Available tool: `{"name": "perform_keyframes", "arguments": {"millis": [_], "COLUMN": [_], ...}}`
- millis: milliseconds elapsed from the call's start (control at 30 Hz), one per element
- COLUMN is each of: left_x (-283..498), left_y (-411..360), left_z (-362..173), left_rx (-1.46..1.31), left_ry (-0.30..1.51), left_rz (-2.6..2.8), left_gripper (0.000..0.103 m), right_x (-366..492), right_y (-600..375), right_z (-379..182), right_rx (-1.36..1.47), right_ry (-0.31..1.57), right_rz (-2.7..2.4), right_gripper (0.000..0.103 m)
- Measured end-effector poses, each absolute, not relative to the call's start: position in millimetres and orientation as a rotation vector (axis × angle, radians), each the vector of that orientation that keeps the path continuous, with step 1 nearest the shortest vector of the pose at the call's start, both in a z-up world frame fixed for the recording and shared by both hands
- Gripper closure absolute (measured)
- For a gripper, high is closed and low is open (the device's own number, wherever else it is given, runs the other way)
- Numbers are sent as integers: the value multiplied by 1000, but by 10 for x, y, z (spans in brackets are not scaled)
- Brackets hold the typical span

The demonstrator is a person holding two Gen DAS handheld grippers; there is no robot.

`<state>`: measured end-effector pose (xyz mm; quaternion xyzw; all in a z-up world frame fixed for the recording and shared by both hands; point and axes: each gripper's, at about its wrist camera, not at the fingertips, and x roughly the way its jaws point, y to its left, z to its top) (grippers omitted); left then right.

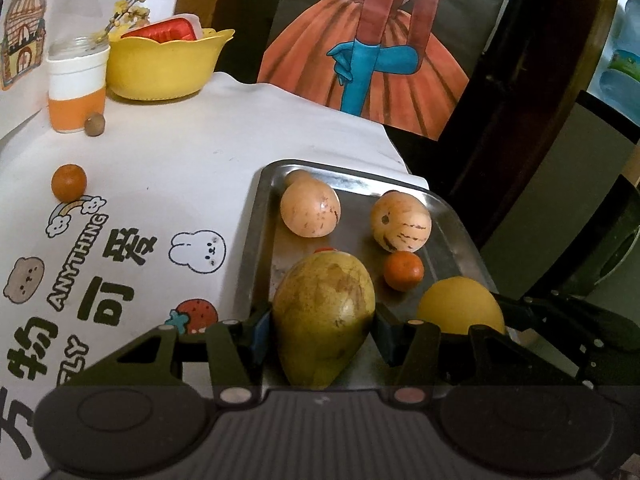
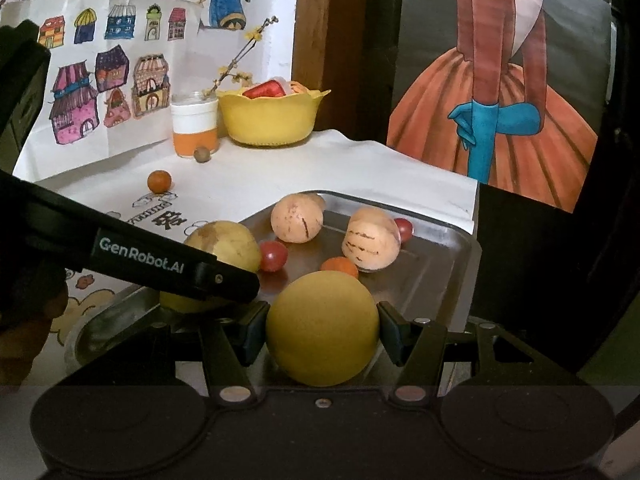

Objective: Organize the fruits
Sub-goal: 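Carry mango in left tool while right tool carries yellow citrus over tray, then open left tool to set mango in tray while right tool releases citrus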

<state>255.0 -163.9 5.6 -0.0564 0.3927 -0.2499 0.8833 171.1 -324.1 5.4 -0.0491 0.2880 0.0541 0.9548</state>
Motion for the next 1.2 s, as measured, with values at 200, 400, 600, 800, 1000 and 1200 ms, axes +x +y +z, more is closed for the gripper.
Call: {"name": "perform_keyframes", "arguments": {"millis": [200,400,600,800,1000,1200], "left_x": [2512,2494,2478,2396,2326,2203], "left_y": [-1655,-1670,-1676,-1673,-1576,-1443], "left_z": [37,47,78,161,295,396], "left_rx": [-104,-101,-114,-104,-114,-145], "left_ry": [797,794,807,785,752,717], "left_rz": [-512,-501,-500,-495,-452,-403], "left_gripper": [45,45,37,24,16,3], "right_x": [1706,1667,1633,1563,1455,1280], "right_y": [-3218,-3250,-3262,-3278,-3271,-3255], "right_z": [31,12,19,77,187,291], "right_rx": [-111,-78,-82,-81,-84,-72], "right_ry": [573,590,582,569,537,506], "right_rz": [101,106,97,85,70,71], "right_gripper": [43,43,40,24,13,1]}}
